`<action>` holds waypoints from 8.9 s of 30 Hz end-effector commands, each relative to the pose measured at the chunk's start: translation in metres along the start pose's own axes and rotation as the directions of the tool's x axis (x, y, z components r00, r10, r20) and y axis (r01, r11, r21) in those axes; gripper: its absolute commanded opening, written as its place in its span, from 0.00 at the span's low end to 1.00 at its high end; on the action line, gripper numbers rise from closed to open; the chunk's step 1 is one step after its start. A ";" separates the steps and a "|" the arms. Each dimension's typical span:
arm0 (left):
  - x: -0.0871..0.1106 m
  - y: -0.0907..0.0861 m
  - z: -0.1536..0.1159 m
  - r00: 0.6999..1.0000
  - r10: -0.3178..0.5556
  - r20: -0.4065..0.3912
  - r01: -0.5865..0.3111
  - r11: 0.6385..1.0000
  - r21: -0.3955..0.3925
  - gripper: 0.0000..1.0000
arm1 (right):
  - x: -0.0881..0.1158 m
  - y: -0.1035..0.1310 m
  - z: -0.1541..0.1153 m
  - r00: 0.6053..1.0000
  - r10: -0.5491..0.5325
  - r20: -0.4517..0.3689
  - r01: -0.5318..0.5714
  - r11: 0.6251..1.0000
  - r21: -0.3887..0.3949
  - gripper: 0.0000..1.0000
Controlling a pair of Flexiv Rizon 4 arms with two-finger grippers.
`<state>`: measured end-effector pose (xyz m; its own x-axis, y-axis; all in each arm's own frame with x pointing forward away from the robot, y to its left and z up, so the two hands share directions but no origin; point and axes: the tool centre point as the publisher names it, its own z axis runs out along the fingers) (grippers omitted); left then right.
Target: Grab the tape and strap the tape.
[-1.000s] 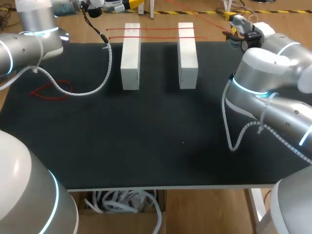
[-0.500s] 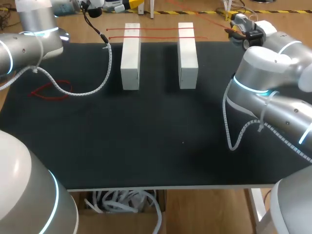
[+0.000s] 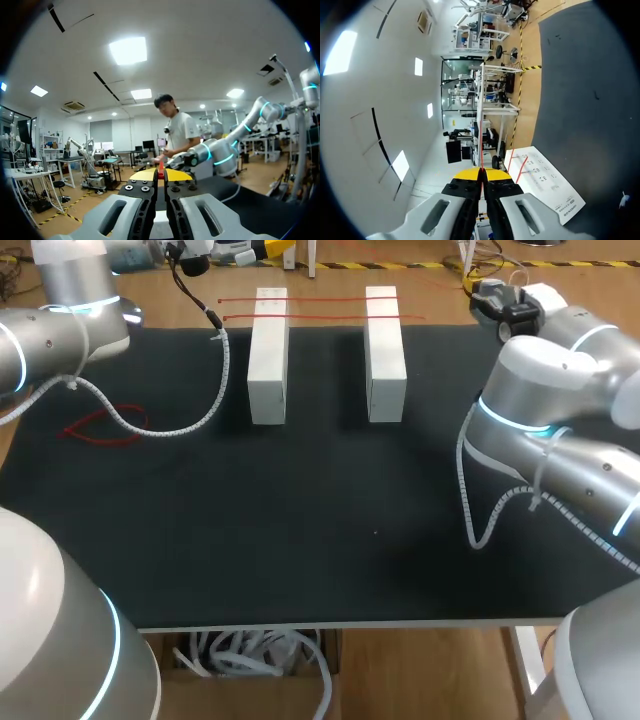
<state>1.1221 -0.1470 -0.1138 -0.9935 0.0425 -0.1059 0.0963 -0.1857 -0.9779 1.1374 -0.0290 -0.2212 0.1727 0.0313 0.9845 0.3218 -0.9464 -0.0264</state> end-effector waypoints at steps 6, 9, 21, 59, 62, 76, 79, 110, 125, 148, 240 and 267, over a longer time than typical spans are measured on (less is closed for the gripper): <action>0.001 -0.001 0.000 1.000 -0.001 0.002 0.001 1.000 -0.003 0.00 | 0.001 0.000 0.001 1.000 -0.005 0.008 0.005 1.000 0.008 0.00; 0.001 0.000 -0.001 0.999 -0.017 0.030 0.020 0.997 -0.071 0.00 | 0.001 0.000 0.002 0.999 -0.037 0.004 0.037 0.999 0.025 0.00; 0.000 0.020 0.013 0.981 -0.114 0.154 0.184 0.785 -0.591 0.00 | 0.008 0.002 0.006 0.989 -0.149 0.003 0.149 0.987 0.053 0.00; -0.020 0.042 0.065 0.960 -0.255 0.114 0.264 0.700 -0.663 0.00 | 0.013 -0.003 0.005 0.975 -0.222 -0.009 0.221 0.968 0.115 0.00; -0.020 0.042 0.065 0.960 -0.255 0.114 0.264 0.700 -0.663 0.00 | 0.013 -0.003 0.004 0.974 -0.227 -0.010 0.227 0.967 0.120 0.00; -0.021 0.049 0.089 0.968 -0.203 0.149 0.235 0.523 -0.819 0.00 | 0.015 -0.006 0.002 0.970 -0.243 -0.015 0.243 0.961 0.132 0.00; -0.018 0.052 0.092 0.965 -0.223 0.137 0.232 0.487 -0.842 0.00 | 0.016 -0.006 0.003 0.969 -0.246 -0.017 0.246 0.960 0.133 0.00; -0.017 0.058 0.105 0.965 -0.178 0.192 0.232 0.246 -0.941 0.00 | 0.021 -0.009 0.011 0.965 -0.262 -0.022 0.262 0.950 0.169 0.00; -0.015 0.061 0.118 0.976 -0.195 0.099 0.144 0.231 -0.962 0.00 | 0.021 -0.007 0.009 0.912 -0.411 0.016 0.403 0.900 0.168 0.00; -0.015 0.061 0.118 0.976 -0.195 0.099 0.144 0.231 -0.962 0.00 | 0.049 -0.006 0.009 0.128 -0.988 0.089 0.955 0.147 0.256 0.00; -0.015 0.061 0.118 0.976 -0.195 0.099 0.144 0.231 -0.962 0.00 | 0.055 -0.038 0.020 -0.894 -0.448 -0.030 0.421 -0.859 0.291 0.00; -0.015 0.061 0.118 0.976 -0.195 0.099 0.144 0.231 -0.962 0.00 | 0.062 -0.067 0.036 -0.880 -0.468 0.079 0.465 -0.817 0.340 0.00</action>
<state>1.1346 -0.2742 -0.1521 -0.9947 -0.0199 0.1011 -0.0608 0.9054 -0.4201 1.1588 0.0457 -0.1670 -0.2268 0.4490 -0.8643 0.1350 0.8933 0.4287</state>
